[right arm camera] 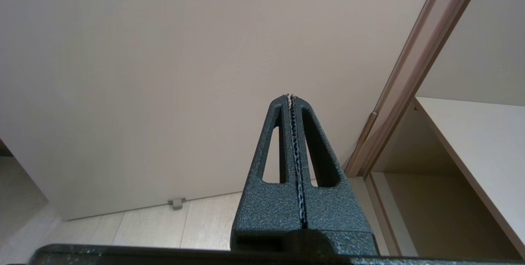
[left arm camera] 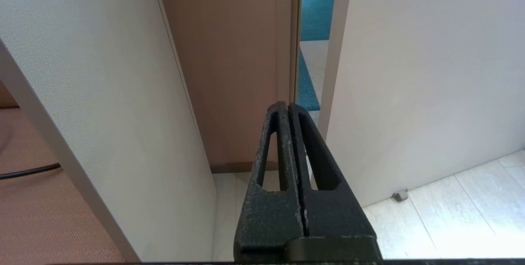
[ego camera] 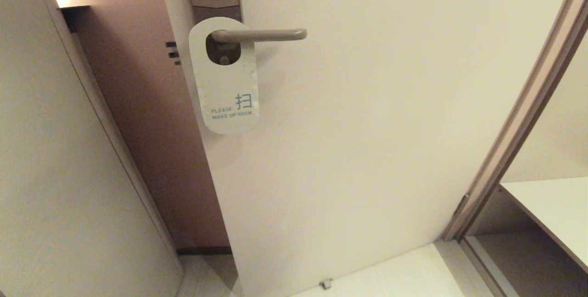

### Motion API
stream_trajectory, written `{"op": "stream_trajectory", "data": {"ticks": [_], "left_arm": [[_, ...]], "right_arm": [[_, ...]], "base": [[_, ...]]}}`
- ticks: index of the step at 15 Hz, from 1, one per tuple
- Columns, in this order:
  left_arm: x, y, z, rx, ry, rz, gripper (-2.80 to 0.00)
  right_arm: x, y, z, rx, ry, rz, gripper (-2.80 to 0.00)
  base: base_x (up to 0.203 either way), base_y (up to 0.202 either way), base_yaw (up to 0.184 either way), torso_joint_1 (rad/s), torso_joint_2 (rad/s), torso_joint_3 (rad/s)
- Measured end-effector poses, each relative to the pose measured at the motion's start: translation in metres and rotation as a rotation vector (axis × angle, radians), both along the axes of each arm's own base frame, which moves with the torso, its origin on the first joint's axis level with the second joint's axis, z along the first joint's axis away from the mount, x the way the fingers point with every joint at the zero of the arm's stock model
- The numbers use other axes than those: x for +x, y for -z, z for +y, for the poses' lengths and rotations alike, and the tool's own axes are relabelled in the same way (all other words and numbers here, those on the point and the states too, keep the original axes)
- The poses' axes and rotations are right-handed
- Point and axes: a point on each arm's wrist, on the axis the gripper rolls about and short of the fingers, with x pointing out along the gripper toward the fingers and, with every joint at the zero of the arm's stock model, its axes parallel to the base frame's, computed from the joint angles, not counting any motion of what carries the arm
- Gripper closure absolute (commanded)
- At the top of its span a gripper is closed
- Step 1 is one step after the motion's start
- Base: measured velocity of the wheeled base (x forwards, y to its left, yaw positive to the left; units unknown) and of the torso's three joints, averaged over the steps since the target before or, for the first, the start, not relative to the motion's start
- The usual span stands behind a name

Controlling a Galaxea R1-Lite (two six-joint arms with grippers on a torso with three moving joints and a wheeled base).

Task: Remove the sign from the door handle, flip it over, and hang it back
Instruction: Take down the sign

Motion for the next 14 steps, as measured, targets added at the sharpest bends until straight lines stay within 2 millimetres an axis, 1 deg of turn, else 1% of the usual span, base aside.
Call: {"op": "stream_trajectory", "data": {"ticks": [14], "left_arm": [[0.0000,0.0000,0.0000,0.000,0.000,0.000,0.00]], "right_arm": [[-0.0002,0.0000,0.0000,0.001,-0.001,-0.003,0.00]], "base": [[0.000,0.000,0.000,0.000,0.00,0.000]]}}
